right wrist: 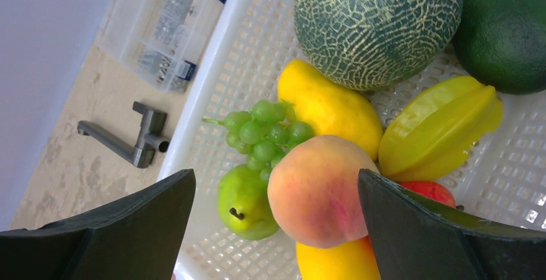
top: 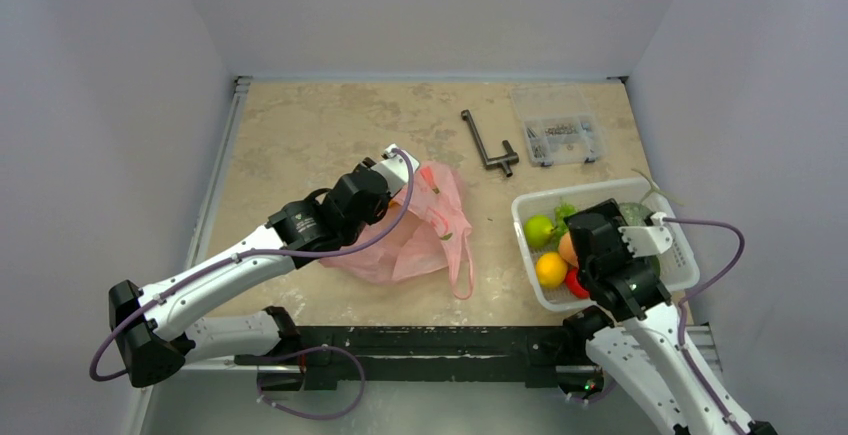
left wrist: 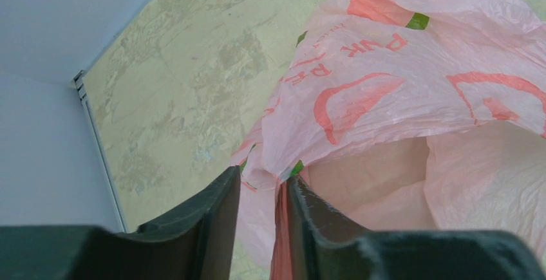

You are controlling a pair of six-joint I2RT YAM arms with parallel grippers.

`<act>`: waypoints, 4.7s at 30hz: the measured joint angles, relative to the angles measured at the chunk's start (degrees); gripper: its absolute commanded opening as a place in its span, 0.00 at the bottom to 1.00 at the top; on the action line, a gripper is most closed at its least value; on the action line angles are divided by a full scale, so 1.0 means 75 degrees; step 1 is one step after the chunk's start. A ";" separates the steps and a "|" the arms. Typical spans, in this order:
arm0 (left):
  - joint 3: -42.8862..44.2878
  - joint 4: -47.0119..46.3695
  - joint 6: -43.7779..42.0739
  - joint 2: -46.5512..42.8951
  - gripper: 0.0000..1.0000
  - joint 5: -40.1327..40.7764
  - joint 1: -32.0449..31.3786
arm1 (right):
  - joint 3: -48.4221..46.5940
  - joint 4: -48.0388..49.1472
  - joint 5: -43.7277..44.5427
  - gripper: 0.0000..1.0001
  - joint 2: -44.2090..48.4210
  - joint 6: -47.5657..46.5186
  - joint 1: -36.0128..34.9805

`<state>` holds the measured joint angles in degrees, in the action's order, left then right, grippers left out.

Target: Take the fake fruits out of the plastic bag

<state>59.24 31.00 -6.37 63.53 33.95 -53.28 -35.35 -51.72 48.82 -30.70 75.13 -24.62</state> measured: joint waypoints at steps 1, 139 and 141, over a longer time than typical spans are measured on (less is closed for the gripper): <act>0.0000 0.0003 0.0009 0.0000 0.44 -0.0015 0.0000 | -0.0064 0.0000 0.0003 0.99 0.0017 -0.0093 0.0000; 0.1501 0.3512 0.2836 0.3940 0.20 -0.4639 0.5829 | -0.2975 1.0171 -0.4864 0.80 -0.9509 -0.5441 -0.5520; 0.1370 0.3340 0.2742 0.4176 0.17 -0.5173 0.5849 | -0.3112 1.0072 -0.4873 0.84 -0.9591 -0.5429 -0.5549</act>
<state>69.52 56.05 14.20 94.85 -4.84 -9.41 -58.70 23.81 12.27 -102.63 34.41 -66.24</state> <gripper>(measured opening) 0.217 0.783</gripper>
